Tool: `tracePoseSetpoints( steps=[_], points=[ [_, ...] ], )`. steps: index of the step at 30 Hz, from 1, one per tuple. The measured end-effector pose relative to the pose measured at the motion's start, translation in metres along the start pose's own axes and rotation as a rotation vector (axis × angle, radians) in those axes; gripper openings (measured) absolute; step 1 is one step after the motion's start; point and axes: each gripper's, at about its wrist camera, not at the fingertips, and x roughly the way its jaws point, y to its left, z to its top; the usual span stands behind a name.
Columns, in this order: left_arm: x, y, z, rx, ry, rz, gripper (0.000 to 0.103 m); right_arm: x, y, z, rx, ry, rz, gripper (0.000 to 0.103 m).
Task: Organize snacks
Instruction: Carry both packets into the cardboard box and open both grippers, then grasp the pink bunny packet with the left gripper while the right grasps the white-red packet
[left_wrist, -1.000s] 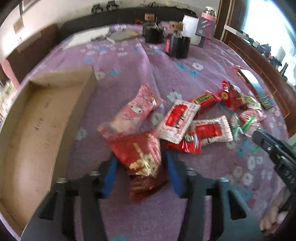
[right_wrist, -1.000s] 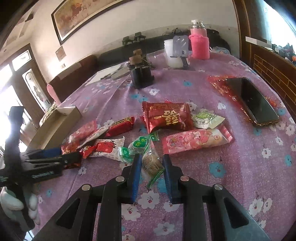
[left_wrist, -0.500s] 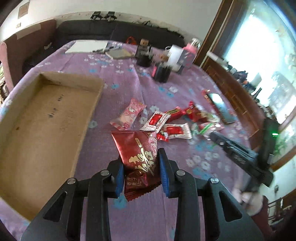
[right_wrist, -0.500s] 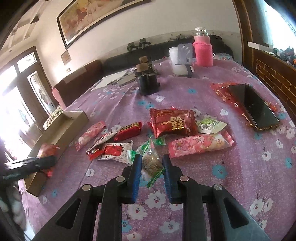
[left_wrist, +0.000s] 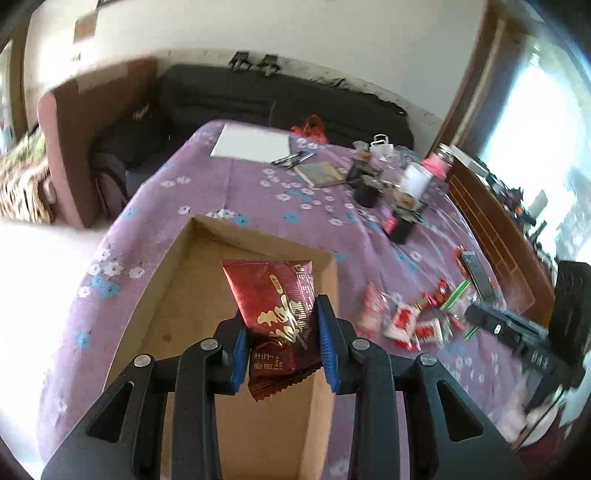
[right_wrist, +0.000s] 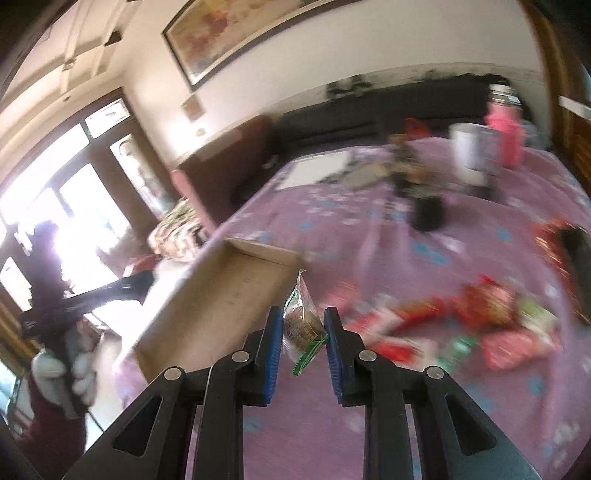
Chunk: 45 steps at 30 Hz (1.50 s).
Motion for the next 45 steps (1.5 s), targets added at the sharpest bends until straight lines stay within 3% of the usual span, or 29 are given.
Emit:
tracePoseSetpoints(
  steps=[4, 9, 15, 19, 22, 26, 28, 30, 33, 37, 42, 43, 45],
  points=[
    [0.051, 0.025, 0.012, -0.070, 0.050, 0.015, 0.030, 0.063, 0.029, 0.012, -0.021, 0.064, 0.019, 0.023],
    [0.102, 0.044, 0.009, -0.150, 0.120, -0.016, 0.030, 0.144, 0.055, 0.020, -0.093, 0.150, -0.052, 0.023],
    [0.124, 0.056, 0.008, -0.172, 0.122, -0.005, 0.031, 0.187, 0.063, 0.019, -0.136, 0.197, -0.086, 0.024],
    [0.127, 0.064, 0.009, -0.180, 0.124, 0.000, 0.043, 0.187, 0.062, 0.020, -0.154, 0.177, -0.115, 0.028],
    [0.114, 0.072, 0.005, -0.187, 0.083, 0.031, 0.043, 0.174, 0.058, 0.026, -0.124, 0.149, -0.084, 0.037],
    [0.095, 0.102, -0.015, -0.330, 0.054, 0.075, 0.053, 0.134, 0.042, 0.038, -0.070, 0.063, -0.069, 0.050],
    [0.090, 0.112, -0.026, -0.381, 0.060, 0.076, 0.053, 0.119, 0.026, 0.042, -0.054, 0.037, -0.123, 0.050],
    [0.083, 0.110, -0.032, -0.378, 0.059, 0.125, 0.053, 0.112, 0.004, 0.042, -0.033, 0.040, -0.205, 0.050],
    [0.076, 0.109, -0.046, -0.394, 0.056, 0.144, 0.053, 0.113, -0.024, 0.035, 0.020, 0.085, -0.252, 0.050],
    [0.062, 0.104, -0.049, -0.388, 0.014, 0.099, 0.053, 0.125, -0.039, 0.019, 0.051, 0.149, -0.272, 0.050],
    [0.018, 0.080, -0.046, -0.342, -0.082, 0.056, 0.053, 0.153, -0.030, 0.004, 0.016, 0.232, -0.306, 0.048],
    [0.011, 0.075, -0.046, -0.330, -0.094, 0.046, 0.053, 0.153, -0.028, 0.001, 0.005, 0.232, -0.316, 0.044],
    [0.002, 0.065, -0.047, -0.304, -0.108, 0.027, 0.053, 0.151, -0.016, -0.006, -0.038, 0.227, -0.320, 0.026]
  ],
)
